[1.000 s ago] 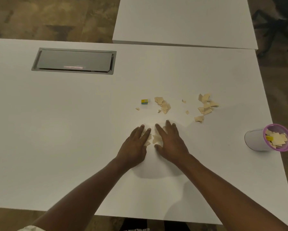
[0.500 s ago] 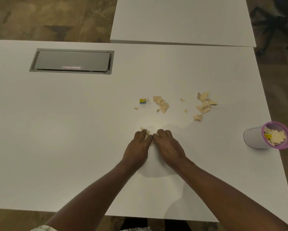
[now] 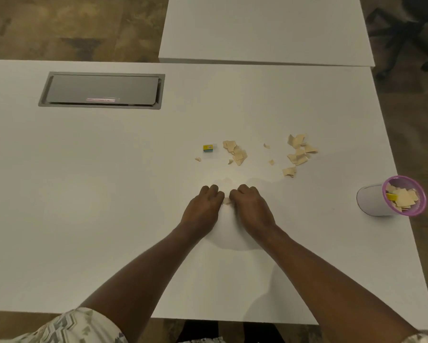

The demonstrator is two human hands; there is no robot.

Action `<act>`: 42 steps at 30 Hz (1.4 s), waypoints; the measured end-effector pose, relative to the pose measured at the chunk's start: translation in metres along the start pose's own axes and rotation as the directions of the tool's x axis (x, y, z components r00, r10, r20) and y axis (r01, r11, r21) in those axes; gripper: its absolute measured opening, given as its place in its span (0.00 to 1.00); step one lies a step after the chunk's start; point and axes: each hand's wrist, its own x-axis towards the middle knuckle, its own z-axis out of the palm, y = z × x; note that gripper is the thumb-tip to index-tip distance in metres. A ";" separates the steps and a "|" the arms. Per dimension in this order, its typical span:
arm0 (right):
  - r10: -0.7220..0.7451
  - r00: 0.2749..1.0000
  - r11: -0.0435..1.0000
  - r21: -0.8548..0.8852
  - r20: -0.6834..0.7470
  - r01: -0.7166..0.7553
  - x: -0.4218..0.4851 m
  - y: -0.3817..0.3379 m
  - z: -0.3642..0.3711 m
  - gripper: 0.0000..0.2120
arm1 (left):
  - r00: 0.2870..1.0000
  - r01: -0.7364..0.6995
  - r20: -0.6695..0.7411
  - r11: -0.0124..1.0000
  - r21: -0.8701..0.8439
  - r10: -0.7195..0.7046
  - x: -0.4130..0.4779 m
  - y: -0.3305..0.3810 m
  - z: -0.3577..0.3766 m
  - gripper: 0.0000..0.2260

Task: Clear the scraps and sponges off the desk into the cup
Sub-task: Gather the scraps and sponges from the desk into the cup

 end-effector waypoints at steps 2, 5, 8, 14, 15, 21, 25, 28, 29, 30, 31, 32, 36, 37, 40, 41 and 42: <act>0.047 0.999 0.997 0.063 -0.010 -0.046 0.001 0.004 -0.001 0.07 | 0.999 0.020 0.026 1.000 -0.023 -0.019 0.006 0.000 -0.003 0.02; 0.174 0.984 0.954 0.253 -0.025 -0.162 0.002 0.009 -0.005 0.08 | 0.996 0.078 0.040 0.992 -0.102 -0.074 0.016 0.003 -0.009 0.04; 0.339 0.941 0.851 0.427 -0.003 -0.306 -0.001 0.014 -0.017 0.09 | 0.977 0.212 0.026 0.940 -0.268 -0.213 0.020 0.004 -0.012 0.06; 0.541 0.832 0.551 0.695 0.123 -0.462 -0.016 0.034 -0.041 0.01 | 0.891 0.417 0.096 0.712 -0.565 -0.445 0.020 0.021 -0.021 0.06; 0.559 0.818 0.505 0.729 0.132 -0.463 -0.019 0.037 -0.044 0.01 | 0.879 0.433 0.113 0.677 -0.595 -0.463 0.020 0.026 -0.022 0.07; 0.628 0.773 0.385 0.828 0.089 -0.407 -0.037 0.062 -0.079 0.02 | 0.865 0.449 0.185 0.554 -0.701 -0.466 0.032 0.074 -0.030 0.06; 0.661 0.750 0.393 0.851 0.001 -0.348 -0.052 0.086 -0.113 0.02 | 0.912 0.368 0.164 0.577 -0.729 -0.375 0.053 0.119 -0.038 0.06; 0.683 0.725 0.433 0.851 -0.094 -0.298 -0.067 0.112 -0.142 0.04 | 0.946 0.300 0.155 0.586 -0.753 -0.286 0.073 0.164 -0.045 0.08; 0.690 0.712 0.453 0.845 -0.130 -0.285 -0.073 0.122 -0.151 0.05 | 0.955 0.277 0.150 0.591 -0.758 -0.255 0.080 0.180 -0.047 0.08; 0.695 0.699 0.480 0.832 -0.168 -0.277 -0.079 0.132 -0.160 0.05 | 0.965 0.247 0.139 0.601 -0.760 -0.221 0.087 0.196 -0.047 0.08; 0.699 0.684 0.519 0.807 -0.209 -0.283 -0.085 0.142 -0.168 0.05 | 0.976 0.208 0.119 0.618 -0.758 -0.183 0.095 0.210 -0.046 0.08; 0.703 0.664 0.565 0.766 -0.254 -0.305 -0.092 0.152 -0.176 0.05 | 0.985 0.164 0.095 0.638 -0.752 -0.141 0.102 0.225 -0.045 0.08; 0.703 0.577 0.687 0.609 -0.417 -0.396 -0.113 0.192 -0.194 0.07 | 1.000 -0.017 0.003 0.729 -0.684 0.026 0.124 0.283 -0.035 0.06; 0.694 0.573 0.704 0.575 -0.436 -0.417 -0.116 0.202 -0.194 0.07 | 0.999 -0.043 -0.005 0.755 -0.654 0.053 0.129 0.295 -0.032 0.06; 0.667 0.590 0.741 0.488 -0.456 -0.461 -0.122 0.224 -0.197 0.09 | 0.994 -0.101 -0.023 0.812 -0.575 0.107 0.142 0.325 -0.018 0.07; 0.656 0.604 0.752 0.458 -0.453 -0.474 -0.123 0.229 -0.199 0.09 | 0.992 -0.118 -0.026 0.826 -0.551 0.124 0.146 0.331 -0.013 0.08; 0.646 0.620 0.762 0.428 -0.445 -0.486 -0.124 0.233 -0.200 0.08 | 0.989 -0.137 -0.031 0.842 -0.521 0.142 0.149 0.336 -0.009 0.09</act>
